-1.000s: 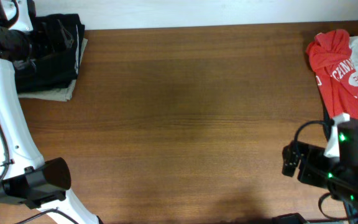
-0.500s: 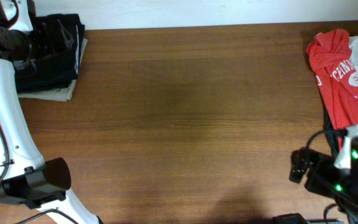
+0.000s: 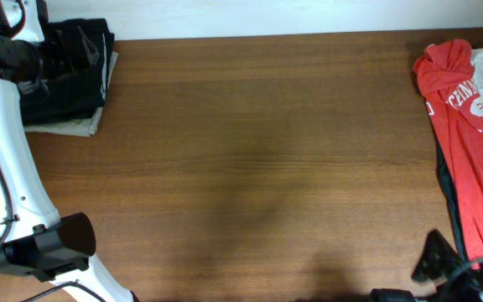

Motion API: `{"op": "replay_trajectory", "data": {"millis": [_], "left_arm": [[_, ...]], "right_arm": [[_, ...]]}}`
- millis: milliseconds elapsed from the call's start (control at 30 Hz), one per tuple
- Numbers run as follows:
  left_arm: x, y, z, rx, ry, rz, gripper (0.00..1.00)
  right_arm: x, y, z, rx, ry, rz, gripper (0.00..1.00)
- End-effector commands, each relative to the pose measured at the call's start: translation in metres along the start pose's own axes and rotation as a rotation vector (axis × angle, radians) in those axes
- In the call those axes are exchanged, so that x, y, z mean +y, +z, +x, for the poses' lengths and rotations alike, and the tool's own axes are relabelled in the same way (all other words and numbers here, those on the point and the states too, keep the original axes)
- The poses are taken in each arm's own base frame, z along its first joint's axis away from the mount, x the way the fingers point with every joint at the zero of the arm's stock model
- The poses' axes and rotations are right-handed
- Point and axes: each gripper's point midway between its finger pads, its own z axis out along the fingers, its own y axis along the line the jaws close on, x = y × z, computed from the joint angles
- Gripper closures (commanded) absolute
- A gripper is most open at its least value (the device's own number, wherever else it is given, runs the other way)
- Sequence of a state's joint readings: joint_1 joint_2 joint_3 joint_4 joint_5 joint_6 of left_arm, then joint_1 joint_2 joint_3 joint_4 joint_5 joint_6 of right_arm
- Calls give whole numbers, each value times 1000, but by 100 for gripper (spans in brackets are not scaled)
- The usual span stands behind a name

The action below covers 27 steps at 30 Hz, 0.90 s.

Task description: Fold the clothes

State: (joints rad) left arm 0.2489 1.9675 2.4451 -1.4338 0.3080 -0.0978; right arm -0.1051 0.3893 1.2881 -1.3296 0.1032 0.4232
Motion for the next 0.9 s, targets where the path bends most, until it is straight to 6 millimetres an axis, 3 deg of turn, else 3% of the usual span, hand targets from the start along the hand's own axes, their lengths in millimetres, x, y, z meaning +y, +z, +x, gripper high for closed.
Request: {"op": "replay_trajectory", "data": {"millis": [0,67,233,533,700,767,867], "left_arm": [[-3,-8,-1,-17,10,9,1],[-2,-8,-1,-17,10,9,1],[-3,-8,-1,-16,10,9,1],[-3,-8,-1,-17,10,9,1],[-2,-8,-1,-17,10,9,1],[-3,-8,-1,-17,10,9,1],[-3,-8,-1,-17,10,9,1]], "right_arm": [[7,47,31,-7,-148,-89,1],[25,95,54,-77,-277,-236,1],[39,153,96,-185,-296,-410,1],[41,183,122,-283,-314,-465,1],[40,187,125,-308,-351,-460,1],[36,191,134,-280,-416,-441,1],[34,192,133,-303,-497,-418,1]]}}
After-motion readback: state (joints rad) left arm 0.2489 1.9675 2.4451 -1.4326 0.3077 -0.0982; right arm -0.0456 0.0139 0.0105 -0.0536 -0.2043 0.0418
